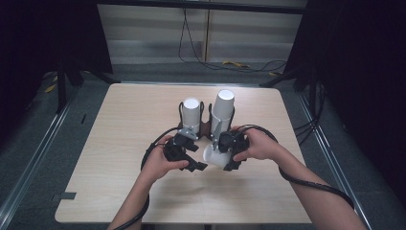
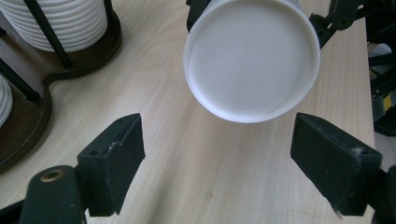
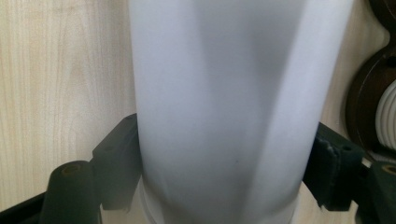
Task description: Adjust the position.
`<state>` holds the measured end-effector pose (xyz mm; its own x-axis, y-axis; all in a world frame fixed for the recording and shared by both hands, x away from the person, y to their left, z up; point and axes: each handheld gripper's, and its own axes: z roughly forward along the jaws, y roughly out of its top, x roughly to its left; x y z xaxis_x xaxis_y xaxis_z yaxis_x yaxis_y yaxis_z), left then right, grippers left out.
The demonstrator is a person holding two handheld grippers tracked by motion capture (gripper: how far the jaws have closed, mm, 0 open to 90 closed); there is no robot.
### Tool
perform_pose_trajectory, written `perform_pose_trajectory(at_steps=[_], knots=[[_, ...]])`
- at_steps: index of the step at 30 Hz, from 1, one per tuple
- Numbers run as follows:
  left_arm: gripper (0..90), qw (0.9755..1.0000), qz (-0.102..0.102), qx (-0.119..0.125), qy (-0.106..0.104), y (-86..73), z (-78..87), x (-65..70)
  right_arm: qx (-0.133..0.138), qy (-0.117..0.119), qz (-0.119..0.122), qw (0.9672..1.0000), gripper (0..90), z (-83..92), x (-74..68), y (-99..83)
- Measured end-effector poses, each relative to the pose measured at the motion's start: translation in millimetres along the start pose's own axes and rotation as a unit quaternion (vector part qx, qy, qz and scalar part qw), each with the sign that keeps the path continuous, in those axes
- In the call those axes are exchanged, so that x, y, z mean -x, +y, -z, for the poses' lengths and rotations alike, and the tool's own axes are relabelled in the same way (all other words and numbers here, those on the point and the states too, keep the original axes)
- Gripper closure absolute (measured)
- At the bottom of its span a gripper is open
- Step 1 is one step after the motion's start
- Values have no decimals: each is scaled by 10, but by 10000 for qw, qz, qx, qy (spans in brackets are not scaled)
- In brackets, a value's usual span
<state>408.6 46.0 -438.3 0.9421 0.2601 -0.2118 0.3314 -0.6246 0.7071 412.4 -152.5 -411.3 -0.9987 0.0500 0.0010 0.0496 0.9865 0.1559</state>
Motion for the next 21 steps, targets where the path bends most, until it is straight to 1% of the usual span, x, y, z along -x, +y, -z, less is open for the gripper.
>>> perform_pose_trajectory(at_steps=[4,6,8,9,12,14,15,16,17,19,21], knots=[[184,10000,1,41,-4,5,-1,-4,16,34,27,10000,235,-7,-4,8],[193,10000,48,76,-38,6,-12,-3,35,33,16,10000,235,-11,-6,15],[201,9999,30,81,-67,7,-25,-1,42,54,41,10000,235,-17,-7,25],[201,9999,38,61,-72,11,-29,4,37,43,16,10000,235,-20,-13,31],[201,9999,15,89,-82,20,-52,16,17,55,97,9999,235,-27,-9,46],[203,9999,-3,73,-94,31,-51,20,41,39,75,10000,235,-27,-14,57],[203,9999,-32,40,-87,38,-46,19,29,19,109,9999,235,-23,-14,63],[203,9999,-25,88,-86,38,-50,21,48,18,156,9999,235,-23,-11,69],[203,9999,6,130,-93,38,-53,24,52,10,130,9999,235,-19,-15,71],[205,9998,12,145,-108,41,-48,24,51,6,130,9999,235,-15,-16,77],[215,9998,-24,153,-122,43,-49,25,51,4,137,9999,235,-14,-15,77]])
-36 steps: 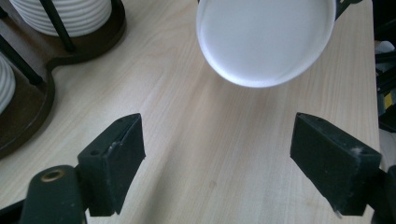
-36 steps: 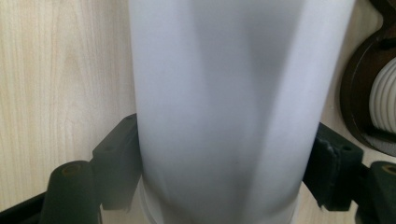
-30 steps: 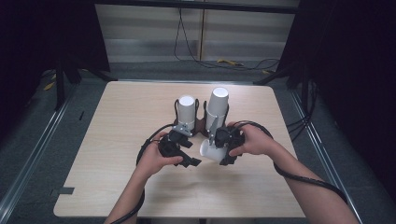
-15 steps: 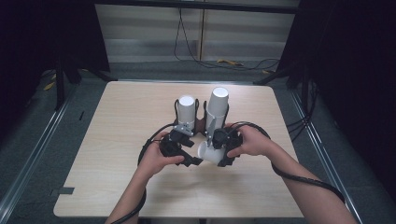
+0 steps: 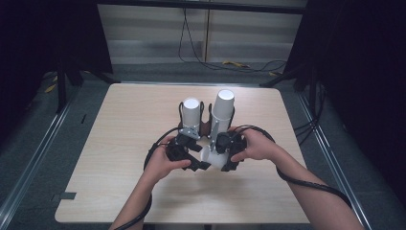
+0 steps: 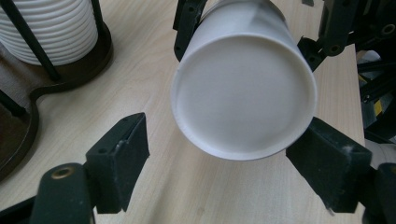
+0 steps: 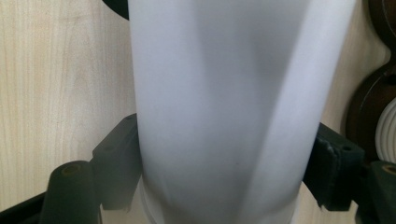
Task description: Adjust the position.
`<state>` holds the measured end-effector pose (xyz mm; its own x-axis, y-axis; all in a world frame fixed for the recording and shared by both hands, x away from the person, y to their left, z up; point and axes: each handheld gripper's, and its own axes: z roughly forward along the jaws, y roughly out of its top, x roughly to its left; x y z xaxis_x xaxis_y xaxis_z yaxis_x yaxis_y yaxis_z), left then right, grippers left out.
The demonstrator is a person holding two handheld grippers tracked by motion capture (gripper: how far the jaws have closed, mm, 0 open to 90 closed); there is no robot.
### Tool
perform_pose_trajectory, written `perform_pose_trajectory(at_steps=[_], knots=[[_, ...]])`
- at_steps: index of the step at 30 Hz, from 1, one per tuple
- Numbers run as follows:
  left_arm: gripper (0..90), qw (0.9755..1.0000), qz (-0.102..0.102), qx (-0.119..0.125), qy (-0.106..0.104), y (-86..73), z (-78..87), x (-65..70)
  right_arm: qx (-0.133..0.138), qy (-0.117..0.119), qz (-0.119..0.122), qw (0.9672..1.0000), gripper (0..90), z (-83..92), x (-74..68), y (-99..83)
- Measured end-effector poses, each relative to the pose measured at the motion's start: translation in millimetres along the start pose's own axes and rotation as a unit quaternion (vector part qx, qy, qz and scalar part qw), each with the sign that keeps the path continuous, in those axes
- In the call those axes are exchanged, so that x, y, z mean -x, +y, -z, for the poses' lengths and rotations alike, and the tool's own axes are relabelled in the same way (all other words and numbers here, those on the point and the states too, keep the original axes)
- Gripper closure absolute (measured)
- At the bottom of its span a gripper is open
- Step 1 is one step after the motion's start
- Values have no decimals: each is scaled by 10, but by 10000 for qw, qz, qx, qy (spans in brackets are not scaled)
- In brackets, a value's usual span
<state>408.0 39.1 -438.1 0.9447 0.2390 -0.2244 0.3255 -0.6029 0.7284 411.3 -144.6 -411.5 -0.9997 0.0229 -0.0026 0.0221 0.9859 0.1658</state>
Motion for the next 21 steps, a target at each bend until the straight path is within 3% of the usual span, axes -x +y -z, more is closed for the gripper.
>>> perform_pose_trajectory(at_steps=[21], knots=[[239,9999,-58,72,-57,13,-9,15,51,6,-5,10000,235,1,0,-10]])
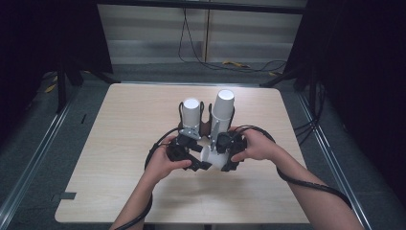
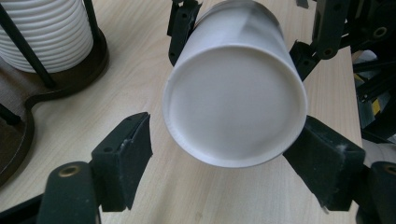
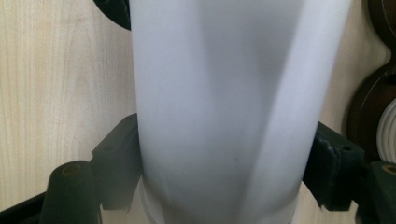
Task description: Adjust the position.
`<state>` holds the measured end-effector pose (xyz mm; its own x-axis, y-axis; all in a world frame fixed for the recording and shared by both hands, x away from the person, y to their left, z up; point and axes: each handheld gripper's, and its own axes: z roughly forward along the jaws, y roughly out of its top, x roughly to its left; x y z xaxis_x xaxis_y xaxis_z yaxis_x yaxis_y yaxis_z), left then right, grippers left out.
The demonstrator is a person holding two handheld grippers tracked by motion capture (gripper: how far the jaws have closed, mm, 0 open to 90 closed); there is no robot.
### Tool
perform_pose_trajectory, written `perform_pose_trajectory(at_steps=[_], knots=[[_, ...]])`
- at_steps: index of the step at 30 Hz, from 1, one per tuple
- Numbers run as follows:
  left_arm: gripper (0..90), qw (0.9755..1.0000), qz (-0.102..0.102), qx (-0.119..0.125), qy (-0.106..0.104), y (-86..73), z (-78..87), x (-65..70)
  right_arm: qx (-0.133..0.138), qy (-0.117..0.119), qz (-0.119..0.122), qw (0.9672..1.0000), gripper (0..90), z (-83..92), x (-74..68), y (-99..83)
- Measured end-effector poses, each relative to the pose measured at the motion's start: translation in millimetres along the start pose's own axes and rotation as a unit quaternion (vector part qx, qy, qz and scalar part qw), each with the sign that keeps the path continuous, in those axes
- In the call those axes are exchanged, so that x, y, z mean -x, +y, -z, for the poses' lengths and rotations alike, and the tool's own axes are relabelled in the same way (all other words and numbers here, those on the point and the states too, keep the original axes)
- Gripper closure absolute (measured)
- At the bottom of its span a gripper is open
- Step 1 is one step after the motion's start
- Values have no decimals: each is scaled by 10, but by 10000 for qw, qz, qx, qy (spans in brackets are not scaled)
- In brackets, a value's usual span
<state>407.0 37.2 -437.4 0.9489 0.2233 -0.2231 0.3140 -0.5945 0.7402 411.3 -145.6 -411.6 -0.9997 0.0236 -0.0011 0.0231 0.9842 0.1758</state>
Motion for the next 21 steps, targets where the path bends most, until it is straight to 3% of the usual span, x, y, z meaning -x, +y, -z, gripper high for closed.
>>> perform_pose_trajectory(at_steps=[5,21], knots=[[245,10000,-33,-18,-20,0,-5,1,-7,21,-7,10000,235,-5,-2,12],[245,9996,-51,235,-131,28,-27,22,9,56,37,10000,234,-44,0,29]])
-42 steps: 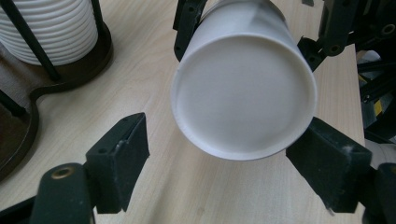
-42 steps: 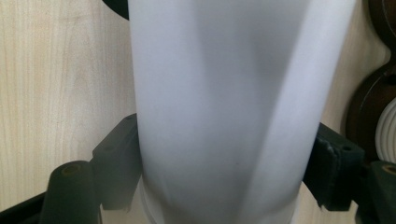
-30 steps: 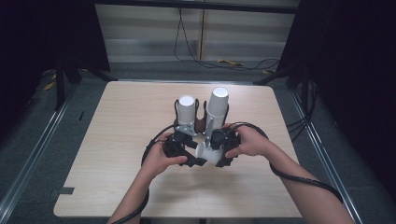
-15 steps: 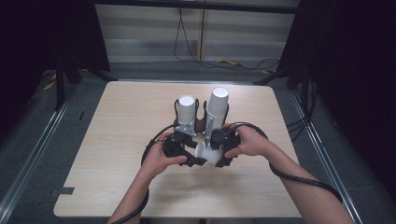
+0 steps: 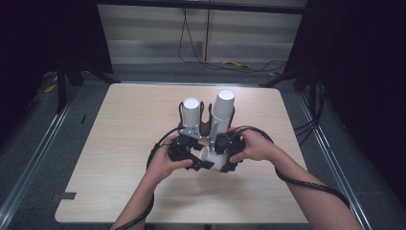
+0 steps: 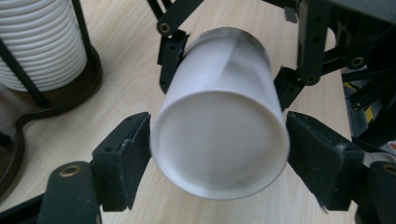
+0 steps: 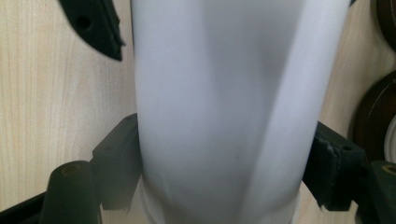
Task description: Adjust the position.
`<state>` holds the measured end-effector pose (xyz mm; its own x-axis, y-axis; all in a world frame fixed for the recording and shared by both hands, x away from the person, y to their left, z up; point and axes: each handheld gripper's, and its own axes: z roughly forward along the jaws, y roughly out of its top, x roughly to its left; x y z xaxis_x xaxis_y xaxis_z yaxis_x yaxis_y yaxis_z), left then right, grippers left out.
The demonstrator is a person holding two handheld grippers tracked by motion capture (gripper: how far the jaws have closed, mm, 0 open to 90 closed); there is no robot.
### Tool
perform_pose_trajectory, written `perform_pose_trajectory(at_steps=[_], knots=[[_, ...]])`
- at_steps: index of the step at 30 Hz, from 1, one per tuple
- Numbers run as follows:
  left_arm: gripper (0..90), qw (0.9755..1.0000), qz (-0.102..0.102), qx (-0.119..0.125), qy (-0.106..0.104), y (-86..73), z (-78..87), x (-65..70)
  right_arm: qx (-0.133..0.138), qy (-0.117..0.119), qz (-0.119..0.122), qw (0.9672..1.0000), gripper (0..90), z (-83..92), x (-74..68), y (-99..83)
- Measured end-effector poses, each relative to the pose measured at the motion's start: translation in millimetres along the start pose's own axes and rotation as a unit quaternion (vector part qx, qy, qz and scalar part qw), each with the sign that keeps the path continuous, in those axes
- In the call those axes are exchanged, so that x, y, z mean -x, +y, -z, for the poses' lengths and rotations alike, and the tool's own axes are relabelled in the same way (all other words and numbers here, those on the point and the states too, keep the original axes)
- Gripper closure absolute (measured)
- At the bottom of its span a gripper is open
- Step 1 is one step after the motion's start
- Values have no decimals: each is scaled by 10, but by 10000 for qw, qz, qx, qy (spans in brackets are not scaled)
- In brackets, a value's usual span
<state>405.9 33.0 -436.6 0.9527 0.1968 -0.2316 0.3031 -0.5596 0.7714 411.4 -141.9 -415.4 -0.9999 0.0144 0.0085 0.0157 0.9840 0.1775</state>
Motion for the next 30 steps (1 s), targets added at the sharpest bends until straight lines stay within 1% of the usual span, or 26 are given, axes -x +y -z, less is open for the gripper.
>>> perform_pose_trajectory(at_steps=[2,4,6,12,14,16,18,21,22,23,24,25,26,27,28,30], knots=[[283,10000,-44,-3,35,3,-4,1,8,25,-6,10000,235,-8,-5,2],[315,10000,-66,16,-8,5,-16,4,-3,31,17,10000,234,-12,-5,7],[322,9999,-108,5,12,10,-11,7,-37,3,32,10000,234,-17,-10,9],[326,9999,-137,77,12,6,-1,6,28,7,-10,10000,234,-7,-7,3],[327,9999,-158,26,31,13,13,9,38,0,-1,10000,231,-6,-8,3],[328,9999,-153,62,47,13,16,11,78,-24,-18,10000,226,-5,4,-4],[329,9999,-141,57,33,11,21,15,123,-30,-85,9999,220,-6,-2,-10],[331,9999,-161,7,52,9,31,10,284,-5,-97,9995,191,-5,8,-37],[332,9999,-130,47,35,6,33,7,318,-20,-131,9994,181,-4,8,-53],[332,9999,-113,51,29,6,41,3,345,-19,-178,9992,168,-3,9,-69],[332,9999,-95,39,34,7,48,4,354,-50,-176,9992,153,-7,16,-86],[332,9999,-82,31,57,9,56,4,351,-26,-210,9992,149,-7,12,-105],[333,10000,-65,44,60,9,59,1,388,-42,-191,9991,148,-8,21,-125],[333,10000,-58,22,72,10,66,-3,417,-53,-265,9988,146,-5,21,-144],[333,9999,-36,51,86,8,70,-2,478,-67,-306,9984,143,-5,24,-163],[333,10000,-36,19,64,10,88,-8,535,-72,-335,9980,142,-4,28,-193]])
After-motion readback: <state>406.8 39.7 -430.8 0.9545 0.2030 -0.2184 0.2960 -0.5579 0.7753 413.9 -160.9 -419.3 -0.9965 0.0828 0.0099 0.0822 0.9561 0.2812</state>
